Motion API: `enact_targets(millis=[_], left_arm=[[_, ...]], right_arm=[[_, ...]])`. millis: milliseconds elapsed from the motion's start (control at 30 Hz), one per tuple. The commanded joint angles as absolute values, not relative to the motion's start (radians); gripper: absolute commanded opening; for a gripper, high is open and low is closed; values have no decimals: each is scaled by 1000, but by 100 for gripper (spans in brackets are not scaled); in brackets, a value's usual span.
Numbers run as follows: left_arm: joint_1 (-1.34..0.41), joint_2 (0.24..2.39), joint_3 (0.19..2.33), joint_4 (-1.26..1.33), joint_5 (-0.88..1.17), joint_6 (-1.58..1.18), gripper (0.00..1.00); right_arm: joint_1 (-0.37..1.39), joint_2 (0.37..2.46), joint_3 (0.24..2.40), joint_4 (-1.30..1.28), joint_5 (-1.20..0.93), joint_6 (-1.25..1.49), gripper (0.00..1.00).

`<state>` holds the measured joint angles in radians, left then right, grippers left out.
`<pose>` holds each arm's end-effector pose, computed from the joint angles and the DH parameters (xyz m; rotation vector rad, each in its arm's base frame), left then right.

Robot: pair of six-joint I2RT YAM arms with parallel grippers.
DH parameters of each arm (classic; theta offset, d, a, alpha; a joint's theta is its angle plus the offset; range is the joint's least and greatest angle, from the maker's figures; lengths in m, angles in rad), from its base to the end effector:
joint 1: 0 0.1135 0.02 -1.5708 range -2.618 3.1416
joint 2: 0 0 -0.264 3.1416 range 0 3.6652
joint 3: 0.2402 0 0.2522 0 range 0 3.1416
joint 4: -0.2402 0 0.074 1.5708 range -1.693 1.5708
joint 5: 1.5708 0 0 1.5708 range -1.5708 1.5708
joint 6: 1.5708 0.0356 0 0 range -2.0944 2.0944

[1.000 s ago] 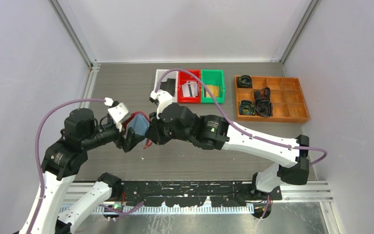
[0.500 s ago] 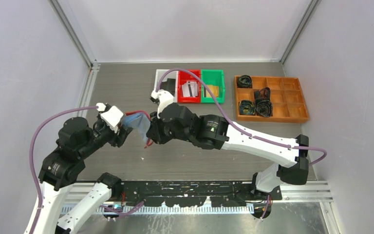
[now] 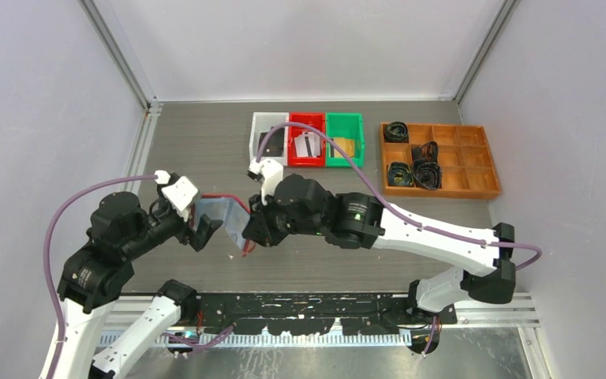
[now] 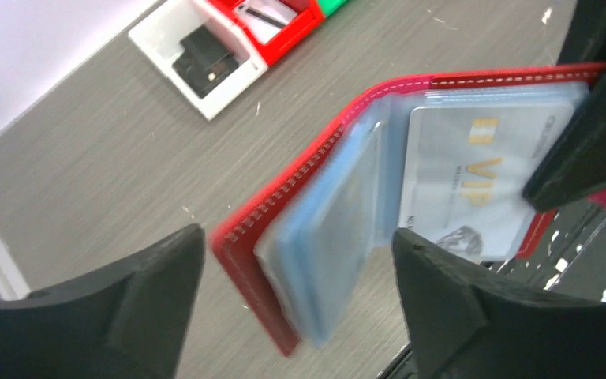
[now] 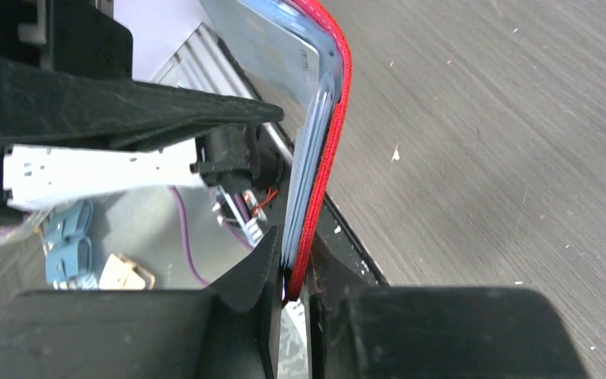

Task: Take the credit cards out of the card holder
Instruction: Remove the credit card from the card holder.

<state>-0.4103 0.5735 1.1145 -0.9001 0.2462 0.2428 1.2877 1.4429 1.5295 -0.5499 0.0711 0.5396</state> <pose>0.0689 -0.0394 0.3962 0.7747 1.7723 -0.3493 0.0927 0.3096 0.4074 -0.7613 2.0723 1.0325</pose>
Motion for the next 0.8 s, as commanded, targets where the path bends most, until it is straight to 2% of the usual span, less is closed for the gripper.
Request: enact_targets(millis=[0,233,533,767], left_arm=[[-407,588,1198,-968,386,241,98],[-407,577,1202,-904,344,205,100],[-407,701,1357,-1059,817,108,98],[-407,724,1419,-1133,860,162,100]], right_arm=[[1290,1306,1463,-432,-50,454,1],[1290,1194,1380,-374,-211,351,1],[1290,1142,1338,-360,-289,276,1],[1290,1102,1322,-412,-312,179,1]])
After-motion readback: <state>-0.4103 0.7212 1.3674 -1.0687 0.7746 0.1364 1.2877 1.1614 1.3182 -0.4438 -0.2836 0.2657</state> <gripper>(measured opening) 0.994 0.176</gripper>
